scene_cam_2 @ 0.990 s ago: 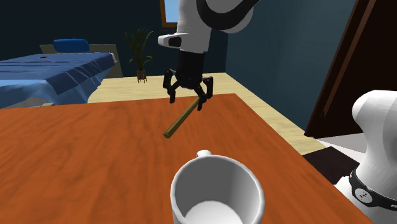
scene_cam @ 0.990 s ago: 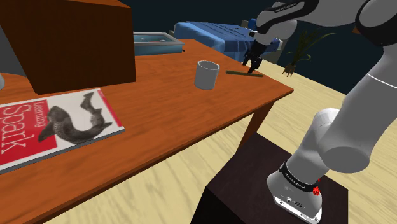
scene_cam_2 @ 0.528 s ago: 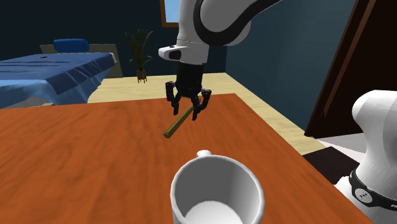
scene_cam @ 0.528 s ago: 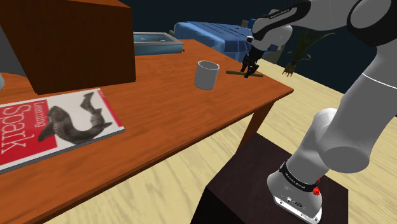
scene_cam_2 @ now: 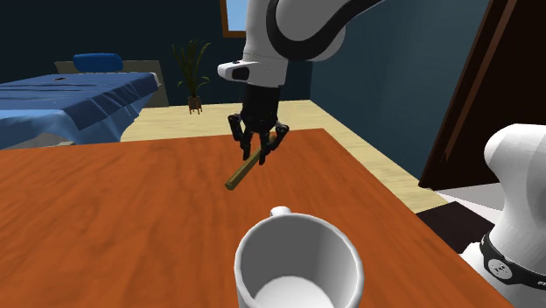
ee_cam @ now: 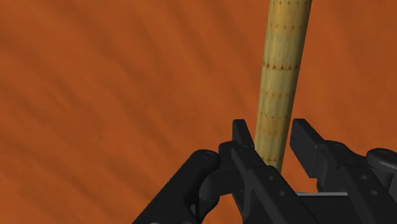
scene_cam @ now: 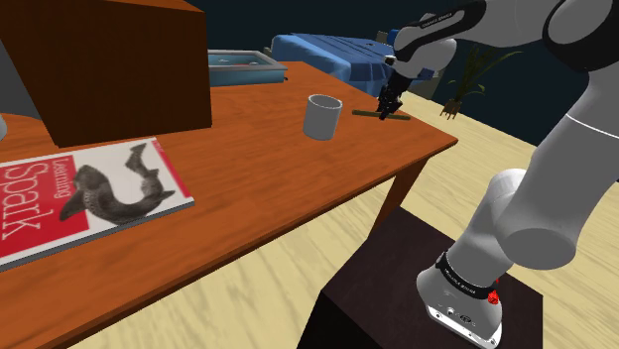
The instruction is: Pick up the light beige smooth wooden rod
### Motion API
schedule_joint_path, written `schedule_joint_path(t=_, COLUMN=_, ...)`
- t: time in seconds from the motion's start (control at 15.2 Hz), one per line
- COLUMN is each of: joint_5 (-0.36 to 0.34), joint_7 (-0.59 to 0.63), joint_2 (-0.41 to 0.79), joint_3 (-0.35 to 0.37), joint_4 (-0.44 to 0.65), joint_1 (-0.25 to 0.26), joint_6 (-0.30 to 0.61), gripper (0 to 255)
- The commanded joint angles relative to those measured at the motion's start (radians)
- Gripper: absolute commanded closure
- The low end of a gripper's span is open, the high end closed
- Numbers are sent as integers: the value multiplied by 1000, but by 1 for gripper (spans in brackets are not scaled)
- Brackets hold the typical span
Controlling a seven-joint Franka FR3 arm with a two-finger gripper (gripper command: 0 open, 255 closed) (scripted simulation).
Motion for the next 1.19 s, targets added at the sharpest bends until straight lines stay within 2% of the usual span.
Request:
schedule_joint_path(t=0.0, joint_5=0, joint_7=-4, joint_2=6, joint_3=-1, joint_4=-4, joint_1=-1, joint_6=6, gripper=255)
schedule_joint_path(t=0.59, joint_5=-62, joint_7=48, joint_2=-51, joint_3=7, joint_4=76, joint_1=3, joint_6=-106, gripper=255)
schedule_joint_path(t=1.12, joint_5=-85, joint_7=71, joint_2=-75, joint_3=13, joint_4=142, joint_1=5, joint_6=-186, gripper=255)
